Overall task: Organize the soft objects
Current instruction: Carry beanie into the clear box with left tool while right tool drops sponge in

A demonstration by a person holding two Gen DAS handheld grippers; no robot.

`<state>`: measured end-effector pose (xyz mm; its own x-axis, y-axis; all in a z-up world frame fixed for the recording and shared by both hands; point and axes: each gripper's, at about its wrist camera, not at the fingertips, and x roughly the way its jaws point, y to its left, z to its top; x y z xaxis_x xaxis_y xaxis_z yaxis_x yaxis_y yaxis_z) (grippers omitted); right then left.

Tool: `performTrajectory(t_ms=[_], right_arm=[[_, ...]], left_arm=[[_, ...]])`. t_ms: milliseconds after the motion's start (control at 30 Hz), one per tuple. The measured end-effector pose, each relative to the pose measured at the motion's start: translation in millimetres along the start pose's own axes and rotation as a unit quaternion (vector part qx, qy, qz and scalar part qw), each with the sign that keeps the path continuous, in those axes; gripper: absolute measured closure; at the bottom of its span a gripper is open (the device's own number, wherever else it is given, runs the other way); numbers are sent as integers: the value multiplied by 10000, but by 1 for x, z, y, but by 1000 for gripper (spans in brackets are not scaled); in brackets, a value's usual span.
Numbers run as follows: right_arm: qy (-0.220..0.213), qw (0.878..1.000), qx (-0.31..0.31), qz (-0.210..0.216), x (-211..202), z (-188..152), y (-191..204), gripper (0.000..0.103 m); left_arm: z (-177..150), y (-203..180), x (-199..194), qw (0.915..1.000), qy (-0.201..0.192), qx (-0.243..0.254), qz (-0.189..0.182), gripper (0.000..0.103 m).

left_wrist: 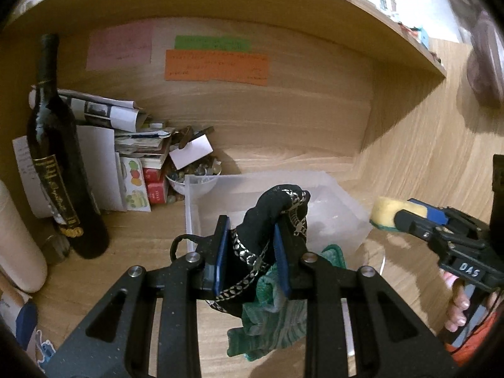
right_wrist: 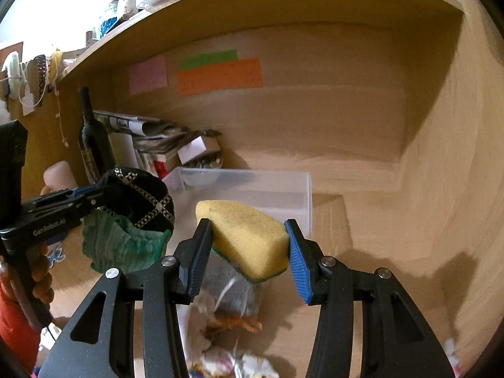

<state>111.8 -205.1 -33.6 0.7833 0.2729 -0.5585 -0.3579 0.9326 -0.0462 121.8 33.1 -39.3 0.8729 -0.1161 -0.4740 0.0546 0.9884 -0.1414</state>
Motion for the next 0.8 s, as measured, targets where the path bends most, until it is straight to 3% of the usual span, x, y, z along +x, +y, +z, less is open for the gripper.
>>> performTrajectory(t_ms=[200, 567, 600, 733, 800], right_arm=[[142, 9998, -136, -61, 24, 18, -2, 60], [870, 9961, -130, -64, 82, 25, -13, 59], [929, 9956, -139, -63, 85, 24, -14, 59], [1145, 9933, -128, -47, 97, 20, -17, 59], [1223, 9924, -91, -32, 100, 19, -18, 59]], left_arm=[[14, 2, 17, 9998, 20, -185, -76, 76], [13, 10, 61, 9991, 279, -98, 303, 75], [12, 9, 62, 9990, 291, -63, 340, 72], [7, 7, 63, 9986, 283, 53, 443, 42], [4, 6, 62, 9986, 298, 119, 432, 34]])
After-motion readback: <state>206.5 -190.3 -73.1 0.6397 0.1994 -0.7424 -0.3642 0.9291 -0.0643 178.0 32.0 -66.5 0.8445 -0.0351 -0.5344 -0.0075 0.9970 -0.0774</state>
